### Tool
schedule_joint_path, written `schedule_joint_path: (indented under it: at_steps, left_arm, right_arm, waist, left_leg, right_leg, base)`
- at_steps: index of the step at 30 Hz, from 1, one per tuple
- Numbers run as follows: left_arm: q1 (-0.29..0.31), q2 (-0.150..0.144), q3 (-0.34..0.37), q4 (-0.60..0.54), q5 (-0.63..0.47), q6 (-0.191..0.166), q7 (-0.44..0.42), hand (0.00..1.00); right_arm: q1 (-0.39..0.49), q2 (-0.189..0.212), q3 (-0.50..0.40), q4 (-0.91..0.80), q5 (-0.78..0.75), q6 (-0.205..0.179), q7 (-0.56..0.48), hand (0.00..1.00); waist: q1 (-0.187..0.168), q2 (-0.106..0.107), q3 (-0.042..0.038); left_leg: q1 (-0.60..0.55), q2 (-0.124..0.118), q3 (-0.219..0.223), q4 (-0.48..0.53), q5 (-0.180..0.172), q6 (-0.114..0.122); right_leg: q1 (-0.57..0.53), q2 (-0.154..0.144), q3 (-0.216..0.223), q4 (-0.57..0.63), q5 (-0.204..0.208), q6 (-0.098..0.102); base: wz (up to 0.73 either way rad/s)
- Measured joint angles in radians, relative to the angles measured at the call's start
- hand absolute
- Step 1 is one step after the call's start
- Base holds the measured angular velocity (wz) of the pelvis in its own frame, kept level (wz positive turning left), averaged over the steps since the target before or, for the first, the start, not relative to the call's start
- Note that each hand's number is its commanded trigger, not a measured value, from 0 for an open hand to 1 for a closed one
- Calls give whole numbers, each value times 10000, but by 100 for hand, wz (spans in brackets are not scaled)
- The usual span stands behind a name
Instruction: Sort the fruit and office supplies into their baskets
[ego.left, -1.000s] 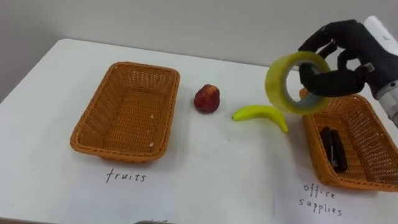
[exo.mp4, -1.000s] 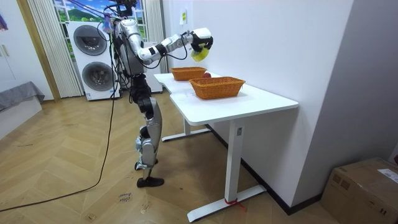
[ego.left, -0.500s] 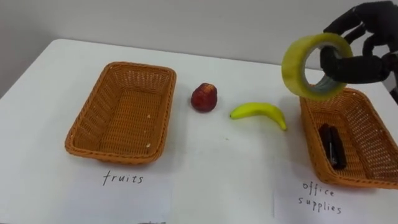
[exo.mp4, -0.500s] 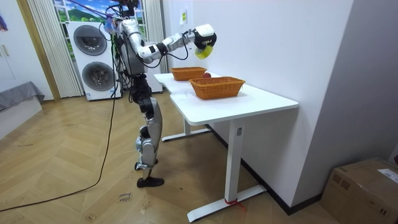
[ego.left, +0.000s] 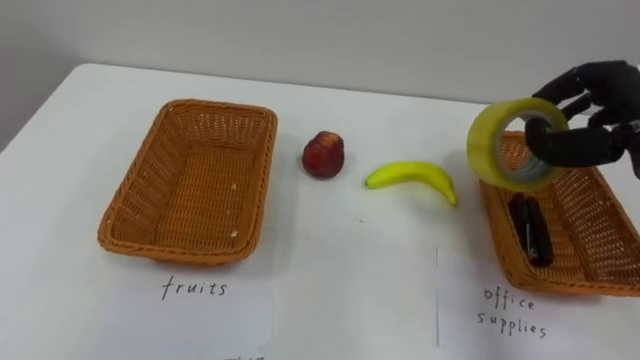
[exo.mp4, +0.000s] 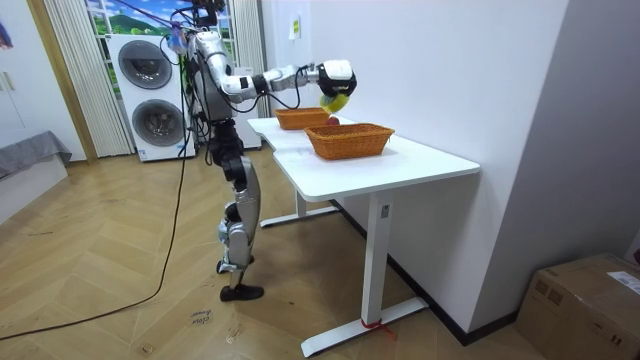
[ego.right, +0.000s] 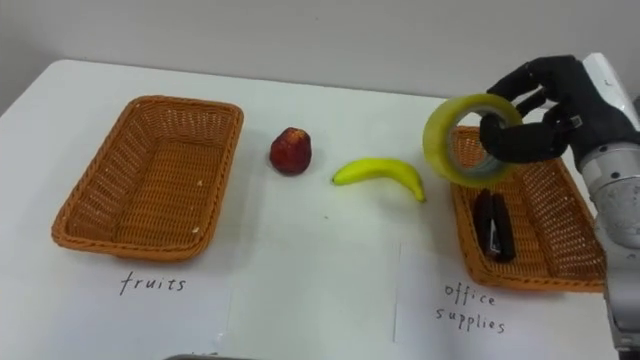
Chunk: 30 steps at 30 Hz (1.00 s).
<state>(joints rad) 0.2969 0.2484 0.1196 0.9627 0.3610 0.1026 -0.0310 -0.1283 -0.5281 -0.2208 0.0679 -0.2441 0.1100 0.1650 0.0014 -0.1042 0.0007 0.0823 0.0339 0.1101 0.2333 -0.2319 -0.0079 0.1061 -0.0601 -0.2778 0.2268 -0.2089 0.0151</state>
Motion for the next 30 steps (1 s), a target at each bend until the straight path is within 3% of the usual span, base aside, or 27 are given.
schedule_joint_path:
  at_steps: [7, 23, 24, 25, 27, 28, 30]
  left_arm:
    - [2, 51, 1, -13, -18, 0, -18, 0]
    - [13, 85, 0, 2, -448, 1, 3, 0]
    - [26, 85, 0, 3, -447, 1, 3, 0]
    - [31, 85, 0, 3, -447, 2, 2, 0]
    - [42, 85, 0, 0, -449, 2, 0, 0]
    - [45, 86, 0, 0, -449, 3, 0, 0]
    - [51, 85, -1, 0, -447, 3, -2, 0]
  right_arm:
    - [6, 0, 22, 529, 6, -1, -3, 100]
    - [148, -1, 43, 1623, 1, -22, -217, 100]
    - [148, -1, 44, 1623, -5, -22, -215, 96]
    - [148, -1, 44, 1623, -5, -22, -215, 82]
    - [147, -1, 44, 1623, -12, -21, -204, 63]
    - [147, -1, 44, 1622, -12, -22, -198, 60]
    - [142, -4, 43, 1621, -10, -22, -195, 26]
  waist:
    - [16, -124, 35]
    - [-24, -215, 1]
    - [-49, -221, -3]
    - [-57, -222, -4]
    - [-89, -228, -13]
    - [-110, -233, -21]
    - [-152, -240, -41]
  left_leg:
    - [-7, 22, 80, 0, -1, -3]
    - [139, 66, 273, -135, -1, -14]
    - [139, 66, 274, -136, -2, -14]
    - [139, 66, 275, -136, -1, -13]
    - [139, 66, 277, -133, -1, -14]
    - [137, 66, 278, -132, -1, -14]
    - [138, 67, 278, -132, -1, -14]
  right_leg:
    - [-67, 25, 7, -34, 5, -8]
    - [-8, 63, 173, -54, 18, -28]
    - [-7, 65, 173, -54, 18, -28]
    - [-5, 65, 174, -53, 18, -28]
    - [-13, 65, 177, -49, 18, -28]
    - [-16, 65, 178, -48, 18, -28]
    - [-16, 66, 178, -48, 18, -28]
  base:
    - [-1]
    - [-3]
    - [0]
    - [0]
    - [0]
    - [0]
    - [0]
